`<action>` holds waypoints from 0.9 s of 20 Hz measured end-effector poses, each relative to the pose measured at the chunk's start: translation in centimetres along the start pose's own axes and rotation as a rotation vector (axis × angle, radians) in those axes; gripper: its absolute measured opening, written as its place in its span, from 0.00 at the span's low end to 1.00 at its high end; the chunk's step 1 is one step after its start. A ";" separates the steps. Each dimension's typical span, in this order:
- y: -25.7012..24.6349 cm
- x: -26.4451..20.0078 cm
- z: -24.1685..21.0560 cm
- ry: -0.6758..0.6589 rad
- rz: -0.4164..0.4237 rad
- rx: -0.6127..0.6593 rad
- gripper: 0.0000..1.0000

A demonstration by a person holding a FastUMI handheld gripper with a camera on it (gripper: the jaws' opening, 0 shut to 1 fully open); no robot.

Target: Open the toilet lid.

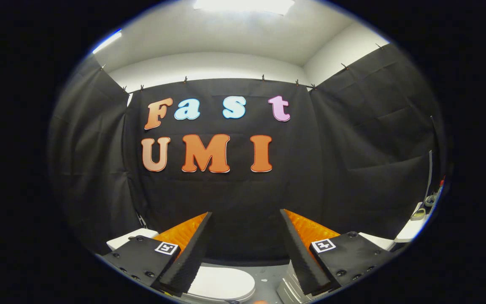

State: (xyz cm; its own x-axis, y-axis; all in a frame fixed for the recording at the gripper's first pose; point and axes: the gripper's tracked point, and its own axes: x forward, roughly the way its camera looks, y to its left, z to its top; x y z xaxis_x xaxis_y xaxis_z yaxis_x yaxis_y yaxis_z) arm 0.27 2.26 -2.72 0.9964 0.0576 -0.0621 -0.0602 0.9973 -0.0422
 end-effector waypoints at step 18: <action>-2.5 2.1 -37.8 0.487 0.000 0.448 0.99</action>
State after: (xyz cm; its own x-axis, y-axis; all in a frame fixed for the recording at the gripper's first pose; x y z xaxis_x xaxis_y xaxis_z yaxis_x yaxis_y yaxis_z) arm 0.26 -1.89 -40.45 0.8491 0.1349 -0.5108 0.0757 0.9258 0.3704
